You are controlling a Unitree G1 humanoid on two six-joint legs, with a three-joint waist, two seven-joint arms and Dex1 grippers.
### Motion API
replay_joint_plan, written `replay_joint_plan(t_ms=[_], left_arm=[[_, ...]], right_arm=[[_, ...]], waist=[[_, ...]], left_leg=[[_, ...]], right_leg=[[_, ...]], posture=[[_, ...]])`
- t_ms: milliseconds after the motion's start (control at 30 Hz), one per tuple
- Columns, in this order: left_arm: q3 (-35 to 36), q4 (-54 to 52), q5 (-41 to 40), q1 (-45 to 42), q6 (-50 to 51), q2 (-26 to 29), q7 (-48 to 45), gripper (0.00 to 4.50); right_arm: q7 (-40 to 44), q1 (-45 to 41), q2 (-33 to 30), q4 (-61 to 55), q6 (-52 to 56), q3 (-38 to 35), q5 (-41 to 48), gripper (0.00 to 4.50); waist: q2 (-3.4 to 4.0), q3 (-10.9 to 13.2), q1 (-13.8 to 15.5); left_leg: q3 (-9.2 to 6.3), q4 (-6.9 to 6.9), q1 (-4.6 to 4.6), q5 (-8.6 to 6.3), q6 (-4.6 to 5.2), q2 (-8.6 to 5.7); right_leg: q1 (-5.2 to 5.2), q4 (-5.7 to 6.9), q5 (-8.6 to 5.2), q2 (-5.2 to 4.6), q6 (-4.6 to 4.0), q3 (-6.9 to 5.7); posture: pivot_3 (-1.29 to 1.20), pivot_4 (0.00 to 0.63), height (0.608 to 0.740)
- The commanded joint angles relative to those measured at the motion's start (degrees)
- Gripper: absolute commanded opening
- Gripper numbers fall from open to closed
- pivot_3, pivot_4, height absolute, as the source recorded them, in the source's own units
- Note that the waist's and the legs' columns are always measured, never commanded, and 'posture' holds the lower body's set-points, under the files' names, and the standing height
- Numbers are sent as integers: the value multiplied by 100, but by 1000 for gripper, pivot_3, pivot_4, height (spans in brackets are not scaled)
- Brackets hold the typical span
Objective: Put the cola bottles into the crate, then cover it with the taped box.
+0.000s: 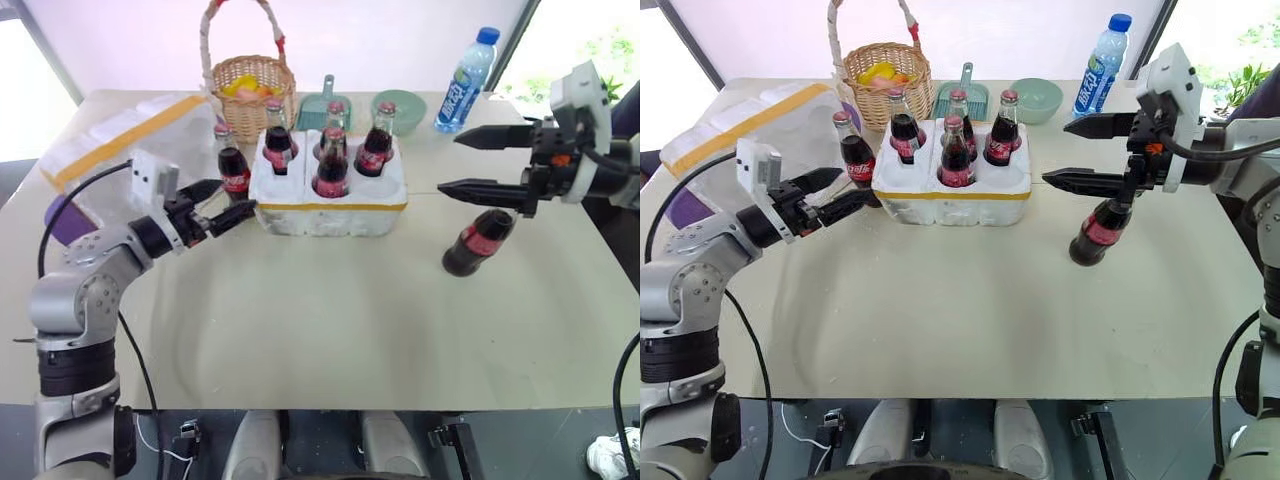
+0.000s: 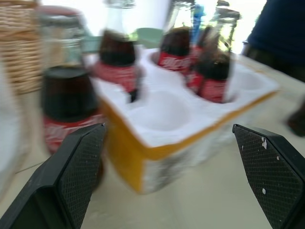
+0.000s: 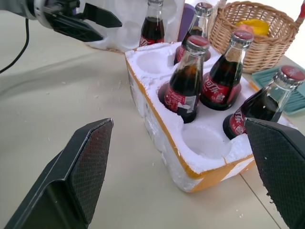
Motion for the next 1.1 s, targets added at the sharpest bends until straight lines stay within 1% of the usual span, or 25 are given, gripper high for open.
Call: replay_joint_plan(t_ms=[33,233,400,567,833,1000,1100], left_arm=[[12,453,375,-297,-567,-6,378,4458],[-382,1175,767,-486,-1162,-50,324,4458],[-719,1834,993,-845,-1603,-107,151,4458],[-807,2625,1204,-1280,-1961,-187,177,4458],[-1108,3946,1590,-2047,-2676,-426,-71,4458],[-1085,4975,1784,-2544,-3161,-560,3,4458],[-1103,5393,1871,-2742,-3405,-635,-8,4458]], right_arm=[[-21,-192,33,-39,-98,-35,-32,4500],[-75,-147,83,-91,-44,-98,-48,4500],[-164,-43,70,-167,29,-201,23,4500],[-225,4,71,-223,70,-261,71,4500],[-370,62,140,-280,97,-342,116,4500],[-436,39,166,-301,101,-320,152,4500],[-469,37,171,-324,111,-319,170,4500]], waist=[[0,0,-2],[0,0,-2],[0,0,12],[0,0,2],[0,0,15],[-1,0,36],[-1,0,38]], left_leg=[[0,0,-2,0,0,0],[4,-1,-2,0,0,0],[4,-1,-3,0,0,0],[4,0,-4,0,0,-1],[4,0,-5,0,0,-2],[3,1,-9,0,0,-4],[2,1,-8,0,0,-5]], right_leg=[[-2,0,0,1,0,0],[-3,-1,0,-2,0,1],[-3,0,0,-1,0,0],[-4,0,1,-1,1,0],[-5,2,1,0,1,0],[-4,-2,1,-2,2,-1],[-4,0,1,-3,2,-2]], posture=[[0,150,740],[0,150,740],[0,150,740],[0,150,740],[0,150,740],[0,150,740],[0,150,740]])
